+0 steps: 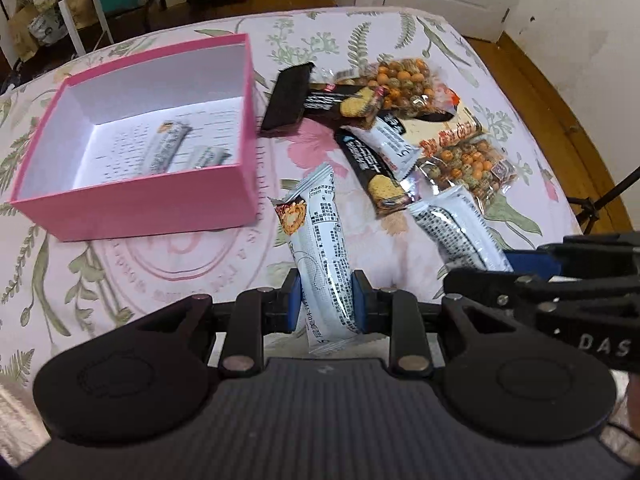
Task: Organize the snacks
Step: 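Carry the second wafer bar into the pink box and release it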
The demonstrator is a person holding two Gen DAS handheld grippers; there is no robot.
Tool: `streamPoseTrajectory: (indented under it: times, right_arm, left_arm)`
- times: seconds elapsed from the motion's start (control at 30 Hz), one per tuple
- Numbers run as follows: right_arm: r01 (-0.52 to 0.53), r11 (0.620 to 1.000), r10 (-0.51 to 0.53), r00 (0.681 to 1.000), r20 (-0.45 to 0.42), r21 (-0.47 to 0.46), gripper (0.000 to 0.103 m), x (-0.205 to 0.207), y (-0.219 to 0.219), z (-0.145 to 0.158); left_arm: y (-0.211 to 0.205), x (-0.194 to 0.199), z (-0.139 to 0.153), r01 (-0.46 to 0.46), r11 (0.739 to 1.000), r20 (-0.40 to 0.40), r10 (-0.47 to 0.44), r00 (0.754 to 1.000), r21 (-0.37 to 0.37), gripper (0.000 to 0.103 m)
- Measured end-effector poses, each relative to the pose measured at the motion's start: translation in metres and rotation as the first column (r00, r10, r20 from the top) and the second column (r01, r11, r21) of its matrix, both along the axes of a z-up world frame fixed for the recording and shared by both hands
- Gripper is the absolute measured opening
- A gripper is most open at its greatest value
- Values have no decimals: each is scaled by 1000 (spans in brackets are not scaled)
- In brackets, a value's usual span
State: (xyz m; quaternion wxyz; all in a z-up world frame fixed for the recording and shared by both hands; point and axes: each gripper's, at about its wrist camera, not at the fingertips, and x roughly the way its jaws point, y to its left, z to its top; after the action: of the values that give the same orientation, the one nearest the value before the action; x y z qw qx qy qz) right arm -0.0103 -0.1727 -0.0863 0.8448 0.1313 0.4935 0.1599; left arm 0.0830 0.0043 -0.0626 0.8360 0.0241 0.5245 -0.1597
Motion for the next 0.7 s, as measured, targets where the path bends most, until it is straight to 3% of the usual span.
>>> streamPoseTrajectory:
  times: [0.13, 0.37, 0.57, 0.7]
  right_arm:
    - [-44, 999, 44, 999, 20, -30, 31, 4, 22, 11]
    - [-130, 989, 137, 985, 105, -68, 31, 22, 65, 34]
    - [-168, 978, 187, 968, 167, -120, 31, 61, 89, 42]
    - [-197, 971, 220, 960, 175, -135, 31, 92, 103, 34]
  left_arm:
    - [32, 1, 7, -24, 998, -34, 23, 999, -49, 25]
    - [76, 17, 32, -79, 994, 24, 81, 996, -80, 25]
    - [99, 56, 49, -127, 990, 104, 134, 986, -65, 25]
    - [108, 92, 38, -165, 984, 121, 172, 978, -70, 25]
